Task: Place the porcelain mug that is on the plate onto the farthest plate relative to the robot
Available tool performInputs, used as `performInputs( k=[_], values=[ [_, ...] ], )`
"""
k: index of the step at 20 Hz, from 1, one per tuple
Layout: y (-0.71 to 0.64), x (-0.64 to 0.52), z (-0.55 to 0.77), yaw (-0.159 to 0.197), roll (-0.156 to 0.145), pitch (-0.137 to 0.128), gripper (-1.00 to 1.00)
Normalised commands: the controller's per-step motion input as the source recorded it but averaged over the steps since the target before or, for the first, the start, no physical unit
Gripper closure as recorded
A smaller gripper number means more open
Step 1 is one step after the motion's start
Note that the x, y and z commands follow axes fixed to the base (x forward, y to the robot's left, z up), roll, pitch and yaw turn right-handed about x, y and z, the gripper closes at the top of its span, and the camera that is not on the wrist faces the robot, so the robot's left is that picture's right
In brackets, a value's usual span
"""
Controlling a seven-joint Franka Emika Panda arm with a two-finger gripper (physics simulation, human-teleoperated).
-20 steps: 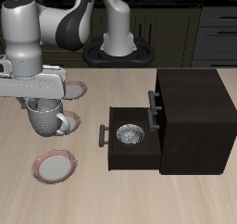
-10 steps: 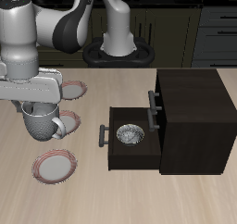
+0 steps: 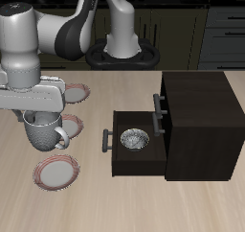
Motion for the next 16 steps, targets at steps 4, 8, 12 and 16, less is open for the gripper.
performInputs(
  k=[4,8,12,16],
  values=[
    [0.07,-0.01,-0.03,0.0,0.013,-0.029,1.0],
    [0.07,0.03,-0.07,0.015,0.009,0.0,1.0],
    [0.18,0.07,-0.18,0.021,0.029,0.017,1.0],
    [0.02,0.07,-0.16,-0.004,0.0,0.015,1.0]
  ],
)
